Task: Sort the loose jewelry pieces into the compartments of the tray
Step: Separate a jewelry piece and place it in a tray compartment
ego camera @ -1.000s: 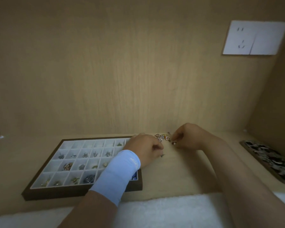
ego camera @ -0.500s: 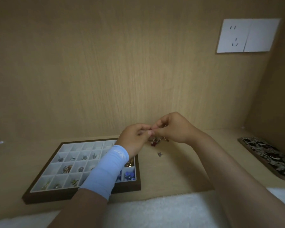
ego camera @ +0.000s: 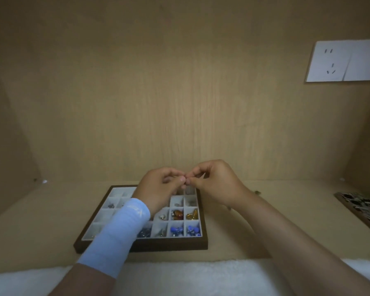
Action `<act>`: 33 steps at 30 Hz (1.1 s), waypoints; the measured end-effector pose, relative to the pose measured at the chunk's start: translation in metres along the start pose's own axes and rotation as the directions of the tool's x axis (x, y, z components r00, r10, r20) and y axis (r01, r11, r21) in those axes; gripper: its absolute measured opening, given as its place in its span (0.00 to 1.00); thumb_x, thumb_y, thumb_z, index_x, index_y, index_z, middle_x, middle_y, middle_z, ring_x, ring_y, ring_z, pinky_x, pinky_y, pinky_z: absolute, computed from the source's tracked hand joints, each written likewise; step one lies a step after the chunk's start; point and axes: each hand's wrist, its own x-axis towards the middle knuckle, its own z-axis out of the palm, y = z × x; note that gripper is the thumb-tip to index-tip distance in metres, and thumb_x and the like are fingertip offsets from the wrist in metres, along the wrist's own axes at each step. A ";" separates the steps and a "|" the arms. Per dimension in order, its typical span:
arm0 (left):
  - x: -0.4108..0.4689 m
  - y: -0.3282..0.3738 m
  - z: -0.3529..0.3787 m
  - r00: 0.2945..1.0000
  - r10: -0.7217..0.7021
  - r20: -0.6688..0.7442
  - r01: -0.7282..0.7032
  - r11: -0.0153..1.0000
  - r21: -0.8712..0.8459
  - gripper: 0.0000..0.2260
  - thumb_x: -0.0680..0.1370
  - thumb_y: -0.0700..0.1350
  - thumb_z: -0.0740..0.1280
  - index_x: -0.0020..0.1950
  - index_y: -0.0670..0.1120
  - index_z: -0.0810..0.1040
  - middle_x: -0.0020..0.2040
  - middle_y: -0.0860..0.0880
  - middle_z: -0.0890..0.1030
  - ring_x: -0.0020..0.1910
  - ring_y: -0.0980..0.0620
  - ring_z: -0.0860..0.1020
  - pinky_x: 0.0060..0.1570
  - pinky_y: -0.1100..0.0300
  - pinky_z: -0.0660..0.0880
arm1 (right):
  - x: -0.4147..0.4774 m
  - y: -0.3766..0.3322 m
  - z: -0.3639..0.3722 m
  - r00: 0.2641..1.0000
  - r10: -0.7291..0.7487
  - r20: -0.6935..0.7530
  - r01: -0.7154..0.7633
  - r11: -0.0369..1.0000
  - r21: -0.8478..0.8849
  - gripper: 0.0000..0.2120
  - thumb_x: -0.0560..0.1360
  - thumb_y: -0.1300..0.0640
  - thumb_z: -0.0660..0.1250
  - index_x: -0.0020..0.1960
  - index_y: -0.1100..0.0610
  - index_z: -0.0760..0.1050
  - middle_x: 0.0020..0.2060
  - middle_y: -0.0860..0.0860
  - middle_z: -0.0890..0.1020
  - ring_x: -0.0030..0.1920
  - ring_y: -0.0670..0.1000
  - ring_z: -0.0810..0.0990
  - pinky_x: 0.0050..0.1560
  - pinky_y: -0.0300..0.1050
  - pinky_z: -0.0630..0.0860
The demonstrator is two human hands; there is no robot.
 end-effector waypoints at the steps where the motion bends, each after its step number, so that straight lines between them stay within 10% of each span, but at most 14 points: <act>1: -0.005 -0.002 -0.008 1.000 0.004 0.013 -0.005 0.999 0.040 0.06 0.78 0.50 0.67 0.54 0.55 0.82 0.46 0.55 0.85 0.48 0.59 0.82 0.52 0.59 0.77 | -0.001 -0.004 0.006 0.999 0.000 0.033 0.000 1.000 0.004 0.02 0.74 0.56 0.74 0.44 0.51 0.86 0.38 0.45 0.86 0.33 0.36 0.80 0.35 0.30 0.74; 5: -0.023 -0.014 -0.039 0.999 0.040 0.002 -0.039 0.971 0.237 0.05 0.78 0.51 0.67 0.52 0.57 0.82 0.46 0.60 0.82 0.45 0.67 0.77 0.42 0.75 0.69 | -0.007 -0.013 0.022 0.994 0.036 0.100 -0.030 0.998 -0.058 0.03 0.75 0.54 0.74 0.43 0.50 0.85 0.38 0.45 0.86 0.34 0.40 0.82 0.37 0.41 0.80; 13: -0.036 -0.067 -0.106 0.974 -0.147 -0.175 0.215 0.848 0.485 0.08 0.78 0.51 0.66 0.55 0.57 0.81 0.53 0.56 0.80 0.48 0.57 0.77 0.51 0.61 0.71 | -0.016 -0.020 0.040 0.987 0.056 0.149 -0.022 0.974 -0.223 0.03 0.73 0.51 0.76 0.40 0.46 0.84 0.38 0.38 0.85 0.34 0.48 0.83 0.39 0.51 0.82; 20: -0.029 -0.088 -0.120 0.936 -0.277 -0.220 0.346 0.843 0.411 0.07 0.76 0.45 0.67 0.52 0.54 0.82 0.56 0.52 0.82 0.53 0.50 0.79 0.51 0.63 0.70 | 0.002 -0.054 0.086 0.971 -0.010 0.239 0.074 0.964 -0.257 0.04 0.76 0.49 0.73 0.43 0.43 0.84 0.42 0.35 0.84 0.34 0.36 0.79 0.31 0.28 0.71; 28: -0.037 -0.090 -0.136 0.936 -0.311 -0.166 0.351 0.868 0.350 0.10 0.75 0.42 0.65 0.46 0.55 0.84 0.50 0.52 0.84 0.48 0.50 0.81 0.57 0.57 0.76 | 0.030 -0.093 0.158 0.925 -0.077 0.373 0.283 0.794 -0.538 0.07 0.77 0.50 0.68 0.47 0.49 0.84 0.41 0.46 0.84 0.40 0.47 0.81 0.43 0.48 0.79; 33: -0.040 -0.089 -0.140 0.945 -0.297 -0.134 0.326 0.863 0.387 0.11 0.74 0.42 0.64 0.43 0.54 0.85 0.46 0.52 0.84 0.48 0.49 0.81 0.56 0.55 0.77 | 0.039 -0.095 0.179 0.912 -0.091 0.401 0.353 0.671 -0.652 0.08 0.77 0.51 0.66 0.48 0.49 0.84 0.45 0.51 0.83 0.46 0.54 0.81 0.38 0.44 0.69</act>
